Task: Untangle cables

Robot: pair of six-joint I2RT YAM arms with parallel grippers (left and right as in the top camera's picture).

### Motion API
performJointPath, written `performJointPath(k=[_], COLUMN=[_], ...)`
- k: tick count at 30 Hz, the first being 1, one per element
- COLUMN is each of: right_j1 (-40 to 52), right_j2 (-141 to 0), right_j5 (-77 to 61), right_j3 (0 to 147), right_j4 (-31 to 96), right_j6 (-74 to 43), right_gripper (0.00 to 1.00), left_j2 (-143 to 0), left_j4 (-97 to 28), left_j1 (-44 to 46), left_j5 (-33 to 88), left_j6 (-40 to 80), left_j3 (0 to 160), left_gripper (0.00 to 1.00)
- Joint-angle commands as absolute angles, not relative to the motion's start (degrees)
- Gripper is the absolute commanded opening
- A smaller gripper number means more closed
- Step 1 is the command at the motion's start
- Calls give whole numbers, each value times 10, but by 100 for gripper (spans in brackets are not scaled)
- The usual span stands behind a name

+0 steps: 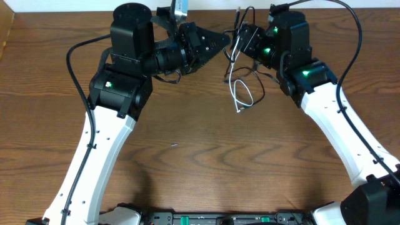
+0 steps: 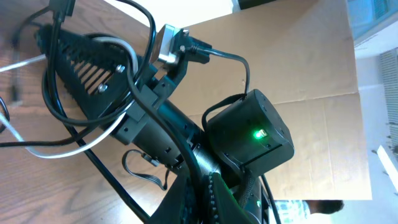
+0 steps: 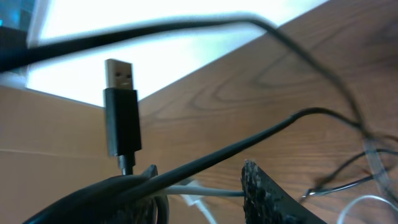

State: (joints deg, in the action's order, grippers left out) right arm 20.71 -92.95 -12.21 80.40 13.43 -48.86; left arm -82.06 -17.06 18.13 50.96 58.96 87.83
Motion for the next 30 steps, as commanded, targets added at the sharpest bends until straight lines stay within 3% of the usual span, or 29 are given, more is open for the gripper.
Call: performJointPath(k=[1, 8, 17, 22, 28, 30], right_j1=[203, 176, 93, 85, 82, 75], right_j2=[-930, -931, -931, -931, -931, -930], right_j5=[-132, -35, -23, -106, -111, -111], right_j3=[805, 805, 804, 804, 804, 805], right_j4=[127, 326, 546, 568, 567, 563], right_j6=[-504, -463, -288, -172, -178, -183], right_gripper=[38, 26, 18, 17, 14, 18], left_j2=[-810, -810, -812, -813, -821, -831], left_j4=[-165, -144, -188, -272, -320, -326], left_j1=[182, 138, -2, -21, 30, 58], left_j5=[531, 529, 496, 469, 469, 469], left_j6=[603, 575, 478, 394, 293, 266], left_j3=[891, 891, 891, 891, 888, 886], left_gripper=[7, 8, 7, 7, 7, 8])
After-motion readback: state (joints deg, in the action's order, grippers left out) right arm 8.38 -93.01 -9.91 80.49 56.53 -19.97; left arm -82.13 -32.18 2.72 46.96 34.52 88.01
